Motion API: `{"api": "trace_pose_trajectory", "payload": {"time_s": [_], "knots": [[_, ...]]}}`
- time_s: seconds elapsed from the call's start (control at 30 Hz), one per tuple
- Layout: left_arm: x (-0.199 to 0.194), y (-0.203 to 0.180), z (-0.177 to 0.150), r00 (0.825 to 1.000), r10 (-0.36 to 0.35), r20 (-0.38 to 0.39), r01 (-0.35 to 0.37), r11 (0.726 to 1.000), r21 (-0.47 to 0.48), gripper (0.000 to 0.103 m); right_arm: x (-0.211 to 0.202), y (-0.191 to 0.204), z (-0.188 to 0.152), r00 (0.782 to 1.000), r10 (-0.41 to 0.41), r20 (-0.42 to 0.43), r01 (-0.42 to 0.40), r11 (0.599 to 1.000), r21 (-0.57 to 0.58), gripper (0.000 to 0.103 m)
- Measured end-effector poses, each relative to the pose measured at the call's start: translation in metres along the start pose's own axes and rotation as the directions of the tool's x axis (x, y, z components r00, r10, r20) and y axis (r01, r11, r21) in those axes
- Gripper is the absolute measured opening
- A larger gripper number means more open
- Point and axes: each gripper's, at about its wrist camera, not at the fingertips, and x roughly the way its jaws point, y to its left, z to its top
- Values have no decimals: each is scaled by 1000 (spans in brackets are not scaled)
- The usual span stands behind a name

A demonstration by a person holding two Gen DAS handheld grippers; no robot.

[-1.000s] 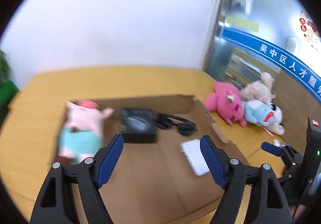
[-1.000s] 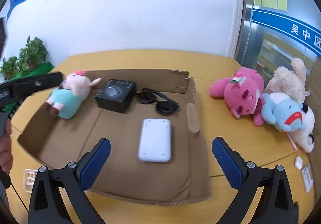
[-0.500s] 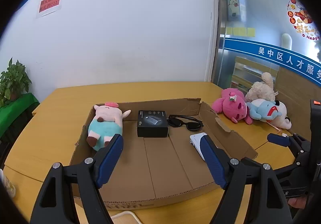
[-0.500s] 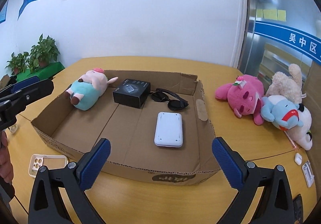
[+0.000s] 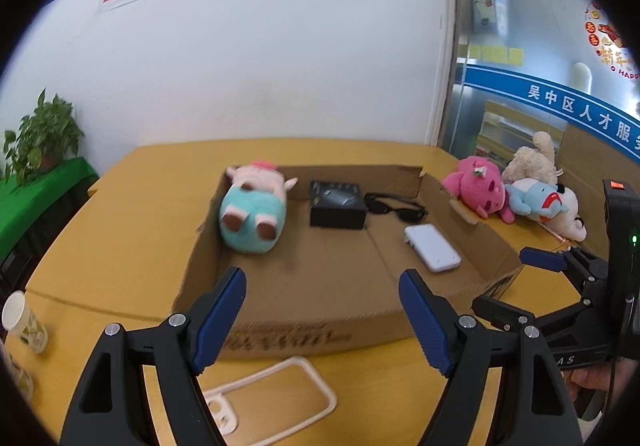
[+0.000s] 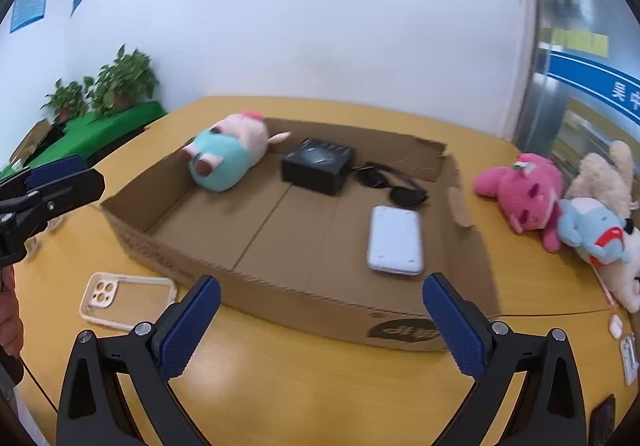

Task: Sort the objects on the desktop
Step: 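Grasp the clear phone case rim with the left tool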

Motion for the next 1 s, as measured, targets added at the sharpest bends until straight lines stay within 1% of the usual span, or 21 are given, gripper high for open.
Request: {"api": "trace_pose_trajectory", "payload": {"time_s": [0.07, 0.13, 0.17, 0.2, 0.27, 0.37, 0.5, 0.7, 0.83, 0.87, 0.93, 0.97, 1.0], "knots": [[-1, 16, -14, 999, 30, -33, -31, 999, -18, 79, 8, 12, -3, 998, 60, -24, -60, 998, -6, 102], [0, 34, -26, 997, 45, -65, -49, 997, -53, 79, 17, 28, -8, 991, 122, -51, -124, 992, -20, 102], [1, 43, -32, 995, 50, -81, -57, 995, -77, 79, 25, 38, -12, 984, 161, -76, -164, 986, -33, 102], [3, 55, -40, 993, 54, -104, -65, 992, -109, 79, 30, 45, -15, 980, 177, -92, -181, 983, -38, 101], [5, 69, -51, 990, 58, -127, -76, 987, -143, 79, 42, 61, -22, 970, 207, -130, -214, 976, -47, 101], [7, 86, -64, 986, 67, -150, -93, 980, -174, 79, 51, 76, -26, 964, 220, -151, -231, 972, -55, 99], [10, 99, -73, 984, 66, -166, -98, 976, -195, 79, 55, 92, -24, 964, 220, -151, -235, 968, -87, 99], [12, 111, -80, 985, 58, -160, -95, 968, -231, 79, 62, 104, -22, 960, 230, -158, -249, 962, -116, 99], [17, 119, -86, 982, 58, -182, -101, 966, -238, 78, 69, 109, -22, 952, 255, -172, -277, 954, -119, 99], [18, 121, -89, 980, 57, -192, -104, 965, -241, 78, 73, 111, -23, 949, 258, -180, -281, 953, -118, 98], [19, 126, -96, 975, 55, -217, -113, 958, -263, 76, 79, 114, -24, 941, 272, -201, -297, 948, -110, 90], [20, 128, -100, 972, 47, -229, -110, 956, -272, 74, 83, 116, -25, 935, 282, -213, -309, 945, -106, 88], [21, 128, -103, 970, 36, -241, -104, 955, -277, 67, 88, 118, -26, 928, 294, -229, -324, 940, -103, 84]]}}
